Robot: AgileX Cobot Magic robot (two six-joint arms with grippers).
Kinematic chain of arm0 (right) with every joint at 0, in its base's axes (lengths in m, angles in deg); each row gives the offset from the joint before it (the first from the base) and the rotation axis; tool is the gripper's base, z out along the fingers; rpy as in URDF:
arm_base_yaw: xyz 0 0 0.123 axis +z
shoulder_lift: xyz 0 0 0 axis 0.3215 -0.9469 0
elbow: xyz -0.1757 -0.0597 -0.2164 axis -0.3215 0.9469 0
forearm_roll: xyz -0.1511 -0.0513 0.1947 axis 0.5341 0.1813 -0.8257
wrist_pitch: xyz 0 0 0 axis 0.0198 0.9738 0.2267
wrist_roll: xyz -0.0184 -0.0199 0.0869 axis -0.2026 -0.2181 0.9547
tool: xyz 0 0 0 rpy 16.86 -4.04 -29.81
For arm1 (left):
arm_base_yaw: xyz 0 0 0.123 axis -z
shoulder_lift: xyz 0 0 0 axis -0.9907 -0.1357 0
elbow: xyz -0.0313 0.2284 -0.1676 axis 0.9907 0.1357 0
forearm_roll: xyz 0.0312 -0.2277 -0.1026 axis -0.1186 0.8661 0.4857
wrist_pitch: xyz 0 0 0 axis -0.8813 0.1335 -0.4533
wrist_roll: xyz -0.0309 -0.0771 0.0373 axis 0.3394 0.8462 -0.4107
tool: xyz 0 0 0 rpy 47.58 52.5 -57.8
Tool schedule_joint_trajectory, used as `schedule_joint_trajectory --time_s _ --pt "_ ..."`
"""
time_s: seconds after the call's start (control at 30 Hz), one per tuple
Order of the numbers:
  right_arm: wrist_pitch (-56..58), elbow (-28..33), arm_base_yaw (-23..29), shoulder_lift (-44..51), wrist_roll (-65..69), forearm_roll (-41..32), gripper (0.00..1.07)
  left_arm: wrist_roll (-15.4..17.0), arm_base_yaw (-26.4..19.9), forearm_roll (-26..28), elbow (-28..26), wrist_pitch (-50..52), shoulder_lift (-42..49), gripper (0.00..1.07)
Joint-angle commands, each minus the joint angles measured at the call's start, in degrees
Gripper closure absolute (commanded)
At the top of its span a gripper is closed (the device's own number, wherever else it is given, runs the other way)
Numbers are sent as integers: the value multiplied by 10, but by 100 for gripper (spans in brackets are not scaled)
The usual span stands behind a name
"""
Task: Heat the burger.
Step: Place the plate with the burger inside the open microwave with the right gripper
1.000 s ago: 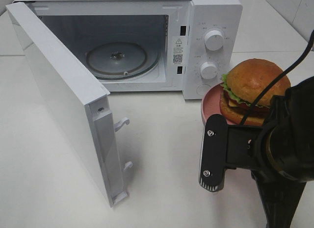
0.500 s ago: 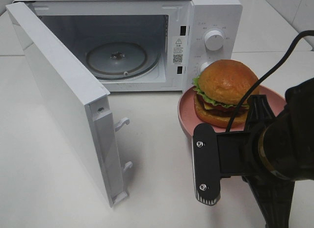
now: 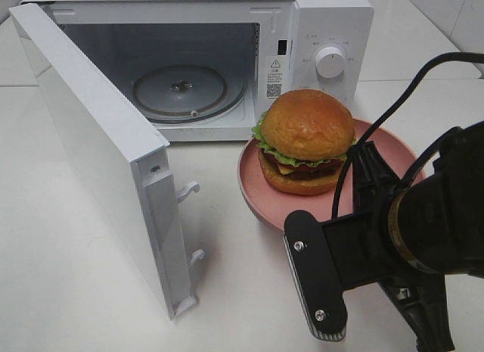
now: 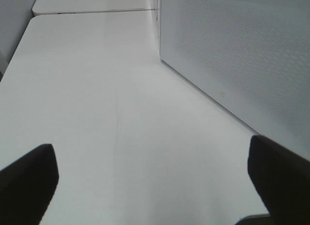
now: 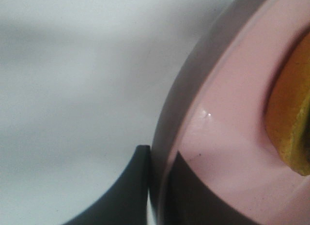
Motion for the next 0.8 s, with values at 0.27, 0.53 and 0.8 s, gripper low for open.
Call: schedule_joint_trajectory --time_s 0.27,0.53,0.8 --pt "-22 -3 1 5 -58 15 106 2 1 -1 0 5 12 7" --pt "-83 -3 -43 5 -144 -18 106 2 1 -1 0 5 12 7" --pt "-148 -3 -107 5 -284 -64 106 2 1 -1 0 5 12 7"
